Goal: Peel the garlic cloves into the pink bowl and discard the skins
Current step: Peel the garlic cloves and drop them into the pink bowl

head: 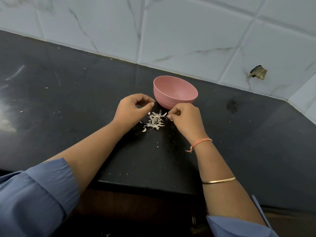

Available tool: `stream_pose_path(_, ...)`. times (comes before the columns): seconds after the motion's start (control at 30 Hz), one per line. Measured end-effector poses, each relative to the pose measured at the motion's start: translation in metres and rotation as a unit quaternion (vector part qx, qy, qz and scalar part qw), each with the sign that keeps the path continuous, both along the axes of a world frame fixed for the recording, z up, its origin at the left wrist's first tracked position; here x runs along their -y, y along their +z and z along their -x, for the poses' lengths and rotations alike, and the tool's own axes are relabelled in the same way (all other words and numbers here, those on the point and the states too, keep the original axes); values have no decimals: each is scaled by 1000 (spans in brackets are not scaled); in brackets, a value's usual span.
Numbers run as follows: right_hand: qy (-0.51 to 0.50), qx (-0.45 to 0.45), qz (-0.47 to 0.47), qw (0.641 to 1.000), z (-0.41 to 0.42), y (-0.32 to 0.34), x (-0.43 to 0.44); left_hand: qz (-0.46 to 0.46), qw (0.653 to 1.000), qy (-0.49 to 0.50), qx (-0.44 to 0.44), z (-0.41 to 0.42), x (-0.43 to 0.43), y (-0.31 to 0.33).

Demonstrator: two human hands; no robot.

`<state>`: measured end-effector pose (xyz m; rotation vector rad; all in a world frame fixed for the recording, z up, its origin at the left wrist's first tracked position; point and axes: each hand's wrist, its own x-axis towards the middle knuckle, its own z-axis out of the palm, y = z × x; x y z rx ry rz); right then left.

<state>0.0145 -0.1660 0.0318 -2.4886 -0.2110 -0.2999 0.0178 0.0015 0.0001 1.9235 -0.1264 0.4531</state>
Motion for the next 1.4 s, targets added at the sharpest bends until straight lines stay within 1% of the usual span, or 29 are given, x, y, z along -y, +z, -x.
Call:
stream_pose_path(0.03, 1, 1, -87, 996, 1, 0, -1, -4, 1000, -4, 6, 0, 0, 0)
stream_pose_path(0.07, 10, -19, -180, 983, 2, -2, -2, -10, 1000, -9, 9, 1, 0, -1)
stream_pose_path(0.1, 21, -46, -263, 963, 3, -3, -3, -17, 1000, -15, 10, 2, 1, -1)
stream_pose_path(0.13, 28, -73, -323, 943, 4, -5, -4, -22, 999, -22, 9, 2, 1, -1)
stream_pose_path(0.2, 36, -109, -383, 917, 5, -6, -6, -30, 999, -42, 3, 3, 2, -1)
stream_pose_path(0.27, 41, -123, -408, 904, 4, -8, -5, -37, 998, -59, 1, 4, 2, -2)
stream_pose_path(0.57, 59, -135, -421, 895, 3, -11, -7, -54, 996, -70, 16, 7, 3, -1)
stream_pose_path(1.03, 72, -127, -406, 902, 3, -14, -8, -93, 995, -29, 19, 8, 4, 1)
stream_pose_path(1.4, 98, -127, -385, 909, 0, -17, -7, -75, 996, -38, 1, 9, 4, 2)
